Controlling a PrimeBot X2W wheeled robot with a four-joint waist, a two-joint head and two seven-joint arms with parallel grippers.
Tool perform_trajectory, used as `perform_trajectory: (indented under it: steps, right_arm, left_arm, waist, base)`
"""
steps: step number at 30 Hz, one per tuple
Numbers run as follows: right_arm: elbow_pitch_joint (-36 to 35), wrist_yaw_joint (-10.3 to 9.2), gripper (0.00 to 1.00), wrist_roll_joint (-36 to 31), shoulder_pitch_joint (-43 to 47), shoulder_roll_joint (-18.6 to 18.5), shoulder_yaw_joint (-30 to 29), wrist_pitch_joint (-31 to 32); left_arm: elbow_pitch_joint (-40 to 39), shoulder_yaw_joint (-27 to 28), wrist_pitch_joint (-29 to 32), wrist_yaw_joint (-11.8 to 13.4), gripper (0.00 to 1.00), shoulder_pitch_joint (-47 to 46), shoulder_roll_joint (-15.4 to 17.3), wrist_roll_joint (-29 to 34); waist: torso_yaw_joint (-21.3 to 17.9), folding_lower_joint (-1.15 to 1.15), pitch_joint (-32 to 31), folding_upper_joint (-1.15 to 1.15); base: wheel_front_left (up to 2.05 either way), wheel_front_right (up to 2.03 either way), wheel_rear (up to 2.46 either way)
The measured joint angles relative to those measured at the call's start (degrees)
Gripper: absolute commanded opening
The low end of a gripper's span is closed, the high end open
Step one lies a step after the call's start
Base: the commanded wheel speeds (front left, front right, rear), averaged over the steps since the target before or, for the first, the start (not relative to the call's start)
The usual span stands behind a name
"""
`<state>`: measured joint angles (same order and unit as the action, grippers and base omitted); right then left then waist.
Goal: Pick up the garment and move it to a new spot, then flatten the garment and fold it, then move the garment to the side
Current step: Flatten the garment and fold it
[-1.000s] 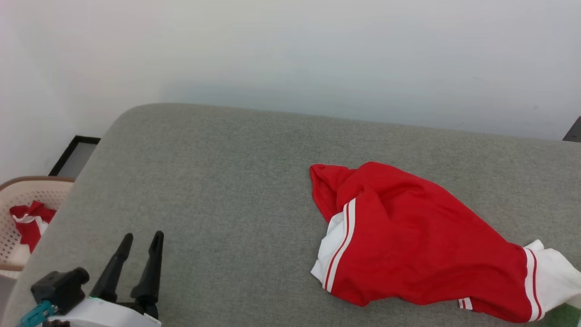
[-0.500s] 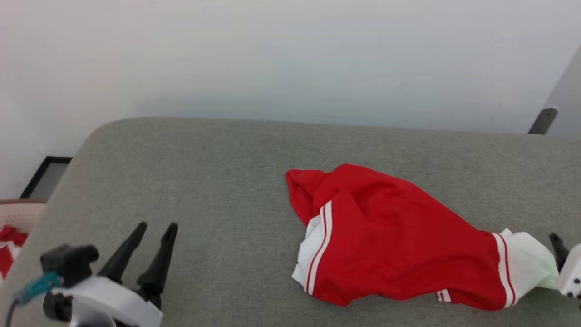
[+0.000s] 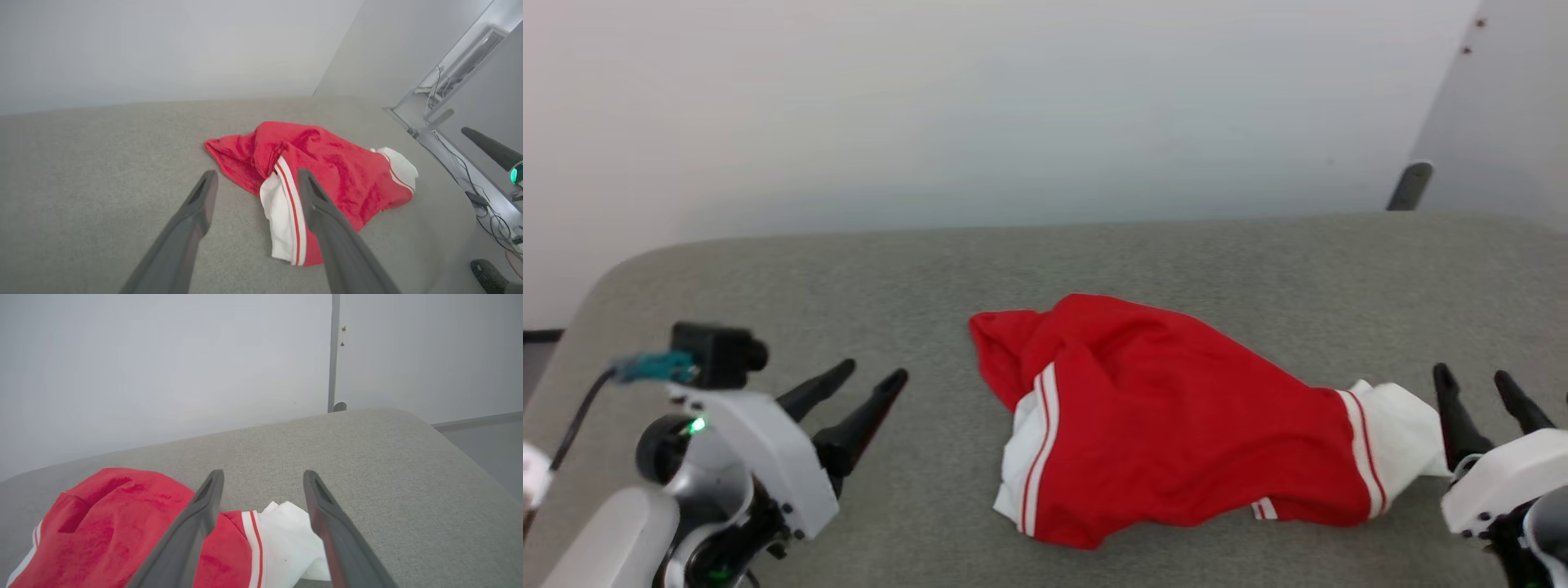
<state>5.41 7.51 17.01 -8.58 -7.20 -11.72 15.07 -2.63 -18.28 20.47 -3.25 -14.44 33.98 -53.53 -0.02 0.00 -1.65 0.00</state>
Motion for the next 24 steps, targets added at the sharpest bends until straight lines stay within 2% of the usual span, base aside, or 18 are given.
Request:
perform_trajectory:
  steps: [6, 12, 24]
  right_arm:
    - [-5.19, 0.0, 1.0, -1.1, 2.79, 2.08, 2.8, -3.71]
    - [-7.55, 0.0, 1.0, -1.02, 3.71, 3.35, 4.31, -6.01]
    - [-6.94, 0.0, 1.0, -0.46, 3.09, 4.05, 3.79, -7.5]
  left_arm:
    - [1.56, -3.15, 10.48, 1.2, 1.0, -4.49, -0.42, -3.89]
    - [5.05, -6.62, 17.91, 2.83, 1.0, -7.54, -0.77, -4.47]
    - [13.32, -8.78, 23.04, 4.05, 1.0, -10.26, -2.82, -6.45]
  waist:
    - [-3.24, 0.0, 0.95, 0.0]
    - [-5.8, 0.0, 3.35, 0.0]
    - [-9.48, 0.0, 8.52, 0.0]
  base:
    - [0.0, 0.0, 0.0]
    - [0.0, 0.0, 0.0]
    - [0.0, 0.0, 0.0]
